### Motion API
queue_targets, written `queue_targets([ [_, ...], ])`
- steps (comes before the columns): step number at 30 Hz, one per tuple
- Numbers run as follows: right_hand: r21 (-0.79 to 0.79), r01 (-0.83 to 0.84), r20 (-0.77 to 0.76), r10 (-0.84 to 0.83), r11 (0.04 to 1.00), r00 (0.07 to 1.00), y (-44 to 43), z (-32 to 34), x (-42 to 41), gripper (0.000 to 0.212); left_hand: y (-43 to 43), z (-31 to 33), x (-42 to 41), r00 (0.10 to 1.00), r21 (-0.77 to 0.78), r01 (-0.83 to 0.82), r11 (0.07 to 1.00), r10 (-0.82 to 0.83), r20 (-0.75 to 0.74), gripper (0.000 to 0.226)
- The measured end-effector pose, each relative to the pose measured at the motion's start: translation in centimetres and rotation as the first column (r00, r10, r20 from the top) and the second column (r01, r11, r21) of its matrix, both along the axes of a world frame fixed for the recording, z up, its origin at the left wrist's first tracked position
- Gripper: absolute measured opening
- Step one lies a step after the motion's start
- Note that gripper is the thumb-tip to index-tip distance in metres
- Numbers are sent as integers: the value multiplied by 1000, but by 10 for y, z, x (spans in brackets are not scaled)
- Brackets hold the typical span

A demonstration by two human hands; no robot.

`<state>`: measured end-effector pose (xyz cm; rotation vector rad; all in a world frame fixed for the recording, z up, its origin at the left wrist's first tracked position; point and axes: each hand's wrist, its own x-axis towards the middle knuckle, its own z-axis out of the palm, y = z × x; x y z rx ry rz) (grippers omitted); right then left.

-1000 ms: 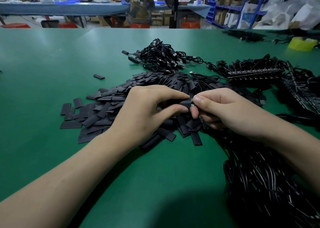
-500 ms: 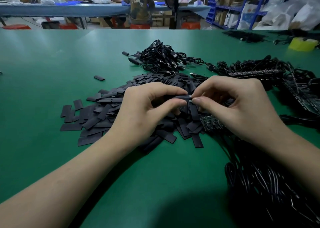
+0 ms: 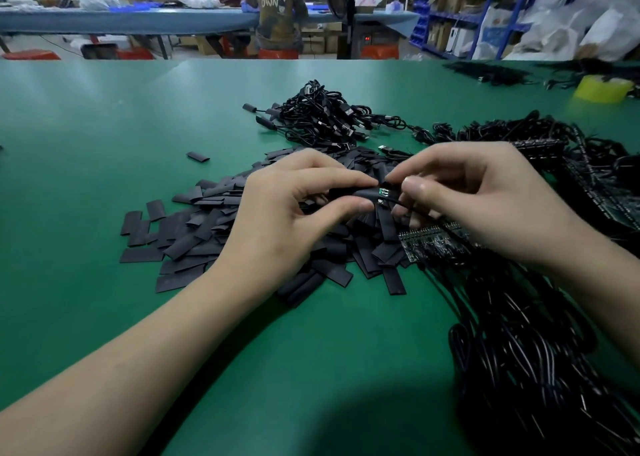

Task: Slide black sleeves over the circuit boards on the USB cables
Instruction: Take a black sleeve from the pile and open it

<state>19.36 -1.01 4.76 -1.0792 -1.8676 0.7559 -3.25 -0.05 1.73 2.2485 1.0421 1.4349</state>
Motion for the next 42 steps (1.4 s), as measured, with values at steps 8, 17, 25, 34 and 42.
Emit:
queue_targets([
  [8, -184, -174, -104, 156, 967, 982, 1, -3, -2, 21, -1, 0, 1, 999, 20, -47, 999, 47, 25, 30],
  [17, -114, -115, -120, 101, 987, 988, 1, -11, -7, 23, 0, -6, 3, 968, -174, -91, 981, 128, 214, 32],
  [25, -109, -129, -133, 114, 986, 985, -3, -10, -10, 22, 5, -6, 2, 868, -391, 231, 891, -8, 496, 20],
  [34, -103, -103, -128, 89, 989, 988, -4, -12, -12, 17, 3, -7, 6, 850, -404, 290, 868, -39, 525, 23],
  [42, -54, -100, -25, 99, 993, 995, -5, -12, -11, 22, 3, -8, 6, 852, -376, 301, 877, -69, 519, 20],
])
